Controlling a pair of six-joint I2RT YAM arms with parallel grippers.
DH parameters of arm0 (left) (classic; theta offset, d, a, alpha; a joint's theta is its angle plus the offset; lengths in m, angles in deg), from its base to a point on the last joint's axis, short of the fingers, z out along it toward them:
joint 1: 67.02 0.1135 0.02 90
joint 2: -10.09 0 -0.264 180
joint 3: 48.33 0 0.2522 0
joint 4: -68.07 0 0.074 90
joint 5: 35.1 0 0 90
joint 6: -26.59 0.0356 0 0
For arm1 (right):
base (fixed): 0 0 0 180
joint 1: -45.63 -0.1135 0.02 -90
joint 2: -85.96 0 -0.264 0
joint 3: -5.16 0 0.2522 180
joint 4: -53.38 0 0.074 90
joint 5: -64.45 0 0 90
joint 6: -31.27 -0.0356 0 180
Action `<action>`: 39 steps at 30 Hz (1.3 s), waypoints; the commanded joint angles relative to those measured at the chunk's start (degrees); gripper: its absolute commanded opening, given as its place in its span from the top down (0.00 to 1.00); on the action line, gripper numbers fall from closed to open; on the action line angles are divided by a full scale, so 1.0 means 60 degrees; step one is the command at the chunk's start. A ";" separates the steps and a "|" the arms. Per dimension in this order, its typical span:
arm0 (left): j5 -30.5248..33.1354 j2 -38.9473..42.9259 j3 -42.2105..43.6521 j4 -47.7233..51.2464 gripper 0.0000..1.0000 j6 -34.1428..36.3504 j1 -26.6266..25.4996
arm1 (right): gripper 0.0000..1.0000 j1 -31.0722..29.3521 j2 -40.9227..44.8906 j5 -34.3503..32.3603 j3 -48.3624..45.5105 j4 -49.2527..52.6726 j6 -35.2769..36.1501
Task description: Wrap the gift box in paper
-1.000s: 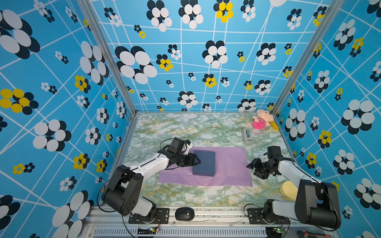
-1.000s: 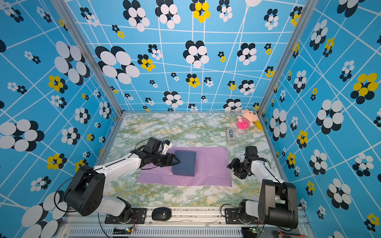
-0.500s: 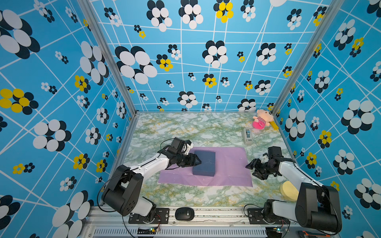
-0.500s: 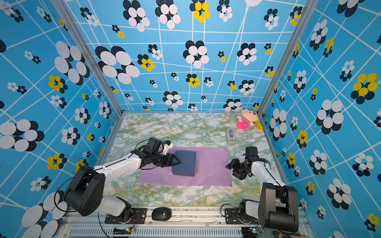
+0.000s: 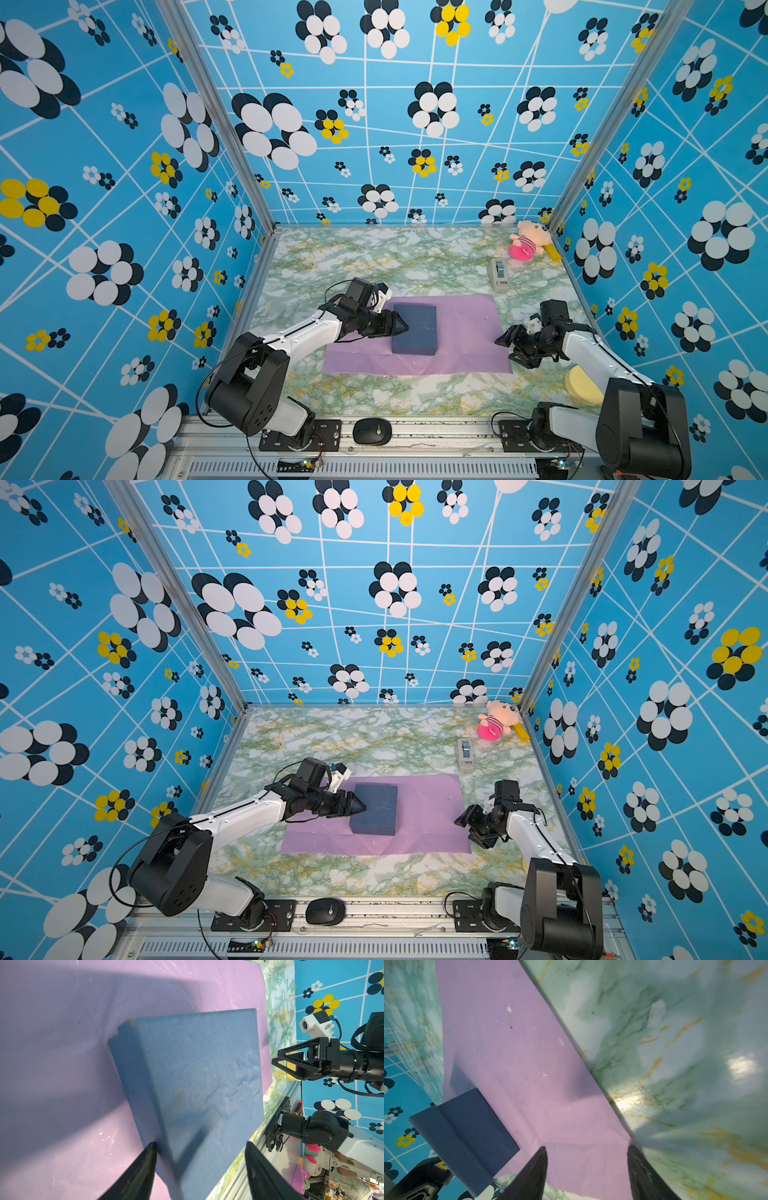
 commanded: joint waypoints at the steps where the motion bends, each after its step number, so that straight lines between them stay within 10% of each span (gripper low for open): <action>1: -0.0020 0.0151 0.0204 -0.0119 0.32 -0.0028 -0.0075 | 0.38 0.0035 0.0114 -0.0034 -0.0110 0.0339 -0.0028; 8: 0.0290 0.0217 0.0325 -0.0074 0.32 0.0012 -0.0072 | 0.38 0.0028 0.0244 0.0648 -0.0272 0.0413 -0.0126; 19: 0.0545 0.0356 0.0296 0.0058 0.32 0.0088 -0.0080 | 0.31 -0.0218 0.2302 -0.1667 -0.0153 0.2252 -0.1111; 39: 0.0421 0.0202 0.0483 -0.0307 0.32 0.0011 -0.0085 | 0.32 -0.0952 0.0623 0.0934 -0.0904 -0.2907 -0.2084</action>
